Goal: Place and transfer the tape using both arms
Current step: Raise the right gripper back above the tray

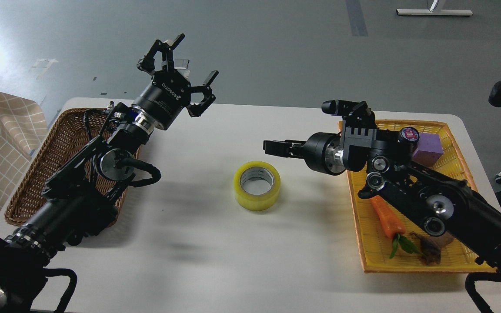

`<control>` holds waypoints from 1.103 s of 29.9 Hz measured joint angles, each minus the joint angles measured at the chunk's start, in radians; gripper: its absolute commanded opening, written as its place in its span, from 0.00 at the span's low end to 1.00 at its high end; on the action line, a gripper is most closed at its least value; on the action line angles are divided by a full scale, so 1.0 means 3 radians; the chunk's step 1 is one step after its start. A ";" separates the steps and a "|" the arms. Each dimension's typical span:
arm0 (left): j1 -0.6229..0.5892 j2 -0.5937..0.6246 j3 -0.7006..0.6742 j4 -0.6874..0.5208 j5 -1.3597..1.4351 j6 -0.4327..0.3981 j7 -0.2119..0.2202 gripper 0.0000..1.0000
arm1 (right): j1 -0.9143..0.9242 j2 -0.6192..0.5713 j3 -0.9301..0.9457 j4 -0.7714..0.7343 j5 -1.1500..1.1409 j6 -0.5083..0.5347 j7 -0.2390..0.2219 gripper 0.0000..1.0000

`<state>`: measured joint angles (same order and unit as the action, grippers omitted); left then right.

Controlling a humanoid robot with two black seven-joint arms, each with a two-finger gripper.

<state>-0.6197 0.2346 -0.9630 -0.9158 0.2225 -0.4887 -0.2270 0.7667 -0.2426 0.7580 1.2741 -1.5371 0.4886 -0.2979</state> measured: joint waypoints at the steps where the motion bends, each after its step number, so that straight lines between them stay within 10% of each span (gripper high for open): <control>1: 0.0000 0.0000 -0.0002 0.0000 0.0000 0.0000 0.0000 1.00 | -0.0032 -0.0053 0.0090 0.0033 0.0055 0.0000 0.0000 1.00; 14: -0.0039 0.0011 -0.0011 0.0009 0.0001 0.0000 -0.0004 1.00 | -0.0434 -0.0168 0.1552 0.0050 0.1530 0.0000 0.0081 1.00; 24: -0.0044 0.0016 -0.0009 0.0015 0.0001 0.0000 -0.0004 1.00 | -0.0623 -0.0047 0.2380 -0.0008 0.2195 -0.0001 0.0579 1.00; 33: -0.0046 0.0032 -0.0012 0.0016 0.0000 0.0000 -0.0006 1.00 | -0.0746 0.0442 0.2610 -0.0284 0.3199 -0.0001 0.0573 1.00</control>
<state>-0.6336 0.2442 -0.9665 -0.9111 0.2224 -0.4887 -0.2287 0.5430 -0.1101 1.5410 1.1889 -0.5773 0.4884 -0.1261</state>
